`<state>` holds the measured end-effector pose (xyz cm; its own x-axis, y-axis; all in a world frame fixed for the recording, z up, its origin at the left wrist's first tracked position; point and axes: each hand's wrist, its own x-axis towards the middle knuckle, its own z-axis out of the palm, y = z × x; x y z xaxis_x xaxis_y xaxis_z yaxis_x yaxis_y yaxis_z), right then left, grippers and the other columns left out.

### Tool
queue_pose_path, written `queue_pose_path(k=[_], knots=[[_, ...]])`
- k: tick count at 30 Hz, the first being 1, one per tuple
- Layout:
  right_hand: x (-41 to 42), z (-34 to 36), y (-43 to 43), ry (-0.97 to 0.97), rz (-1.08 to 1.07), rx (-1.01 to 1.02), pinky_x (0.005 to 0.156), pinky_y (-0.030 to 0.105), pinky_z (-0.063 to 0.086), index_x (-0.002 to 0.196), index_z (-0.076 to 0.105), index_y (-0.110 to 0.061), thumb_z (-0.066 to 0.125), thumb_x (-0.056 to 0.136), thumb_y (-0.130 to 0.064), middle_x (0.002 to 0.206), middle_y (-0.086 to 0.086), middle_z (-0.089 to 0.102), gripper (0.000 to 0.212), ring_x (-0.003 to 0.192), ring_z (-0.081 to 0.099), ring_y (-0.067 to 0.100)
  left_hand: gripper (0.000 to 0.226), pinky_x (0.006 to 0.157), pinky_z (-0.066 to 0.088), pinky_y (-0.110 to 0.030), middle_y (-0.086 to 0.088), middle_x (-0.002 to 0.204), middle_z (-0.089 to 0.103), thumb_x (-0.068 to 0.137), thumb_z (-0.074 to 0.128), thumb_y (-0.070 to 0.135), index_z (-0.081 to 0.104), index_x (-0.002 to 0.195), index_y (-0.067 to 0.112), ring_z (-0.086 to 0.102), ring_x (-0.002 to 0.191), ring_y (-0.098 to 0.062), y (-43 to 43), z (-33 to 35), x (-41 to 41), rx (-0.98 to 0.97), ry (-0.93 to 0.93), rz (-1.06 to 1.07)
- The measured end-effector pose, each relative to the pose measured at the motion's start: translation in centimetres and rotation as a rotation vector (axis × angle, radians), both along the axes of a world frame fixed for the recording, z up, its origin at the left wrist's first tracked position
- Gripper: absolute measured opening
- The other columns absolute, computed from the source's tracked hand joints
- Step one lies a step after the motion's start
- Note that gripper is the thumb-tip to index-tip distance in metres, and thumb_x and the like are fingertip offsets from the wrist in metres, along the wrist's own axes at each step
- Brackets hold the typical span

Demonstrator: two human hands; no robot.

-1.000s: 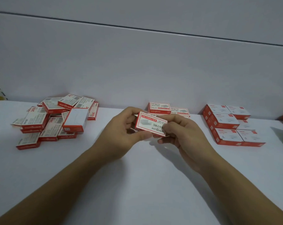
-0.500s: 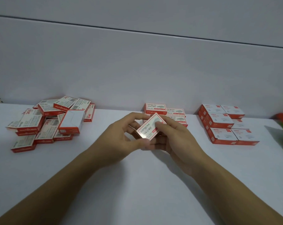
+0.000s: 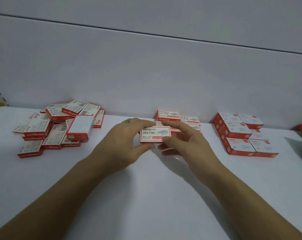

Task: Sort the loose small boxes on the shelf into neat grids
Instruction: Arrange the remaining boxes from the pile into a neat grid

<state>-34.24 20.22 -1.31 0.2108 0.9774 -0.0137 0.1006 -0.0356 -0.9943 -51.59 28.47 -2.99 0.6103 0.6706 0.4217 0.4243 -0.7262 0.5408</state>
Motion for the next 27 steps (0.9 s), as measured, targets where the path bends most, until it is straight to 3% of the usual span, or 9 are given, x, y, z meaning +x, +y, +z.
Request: queue_pose_path(k=[3,8,12,15,17,21,24,27], knots=[[0.1,-0.9,0.1,-0.705,-0.014,0.201,0.084,0.015,0.048,0.120,0.061,-0.030,0.078,0.075,-0.019,0.118,-0.012,0.059,0.049,0.098,0.058,0.000,0.052,0.078,0.037,-0.001,0.015,0.118,0.062,0.076,0.078,0.027,0.057,0.124,0.030,0.049,0.101,0.004,0.2,0.0,-0.4,-0.034,-0.009,0.023],[0.4,-1.1,0.2,-1.027,-0.006,0.289,0.086,0.004,0.029,0.122,0.061,-0.025,0.077,0.077,-0.027,0.118,-0.007,0.059,0.047,0.109,0.047,0.009,0.054,0.079,0.038,-0.004,0.021,0.112,0.058,0.074,0.079,0.026,0.056,0.123,0.034,0.047,0.096,0.009,-0.3,-0.4,0.2,-0.071,0.017,0.028],[0.9,-0.9,0.2,-1.091,-0.004,0.258,0.084,0.009,0.030,0.123,0.061,-0.023,0.074,0.080,-0.027,0.119,-0.007,0.059,0.045,0.110,0.049,0.012,0.058,0.093,0.040,-0.020,0.018,0.121,0.054,0.077,0.074,0.039,0.047,0.129,0.037,0.043,0.104,0.004,-0.7,-0.4,0.6,-0.051,0.074,0.046],[1.9,-0.5,0.5,-1.124,-0.076,0.221,0.089,0.019,0.033,0.126,0.060,-0.021,0.074,0.081,-0.021,0.124,-0.003,0.058,0.047,0.114,0.049,0.017,0.066,0.099,0.032,-0.024,0.016,0.135,0.044,0.081,0.067,0.047,0.035,0.137,0.038,0.039,0.118,-0.006,-1.0,0.0,1.1,-0.026,0.170,0.110],[3.3,-0.2,1.0,-1.141,-0.139,0.151,0.086,0.017,0.030,0.130,0.057,-0.021,0.071,0.084,-0.018,0.126,-0.003,0.056,0.048,0.115,0.047,0.017,0.063,0.102,0.029,-0.024,0.015,0.140,0.037,0.084,0.060,0.050,0.032,0.139,0.038,0.034,0.124,-0.008,-1.1,0.3,1.2,0.034,0.234,0.128],[6.7,0.3,2.5,-1.158,-0.283,0.042,0.084,0.018,0.027,0.127,0.060,-0.025,0.063,0.089,-0.011,0.125,-0.003,0.057,0.041,0.113,0.046,0.018,0.059,0.105,0.029,-0.029,0.010,0.143,0.038,0.087,0.054,0.053,0.037,0.139,0.032,0.036,0.127,-0.012,-1.3,0.7,1.5,0.123,0.262,0.115],[8.3,0.6,3.8,-1.119,-0.344,-0.051,0.088,0.027,0.039,0.119,0.066,-0.024,0.063,0.087,-0.010,0.124,0.001,0.061,0.035,0.111,0.052,0.023,0.056,0.102,0.032,-0.032,0.008,0.139,0.045,0.087,0.054,0.054,0.043,0.136,0.029,0.041,0.124,-0.015,-1.6,0.7,1.9,0.160,0.270,0.104],[8.6,0.7,4.6,-1.034,-0.352,-0.114,0.088,0.028,0.043,0.116,0.069,-0.022,0.067,0.086,-0.012,0.121,0.004,0.064,0.032,0.106,0.058,0.023,0.055,0.102,0.030,-0.031,0.009,0.138,0.046,0.088,0.052,0.055,0.043,0.136,0.030,0.041,0.124,-0.014,-1.8,0.4,1.8,0.157,0.288,0.102]])
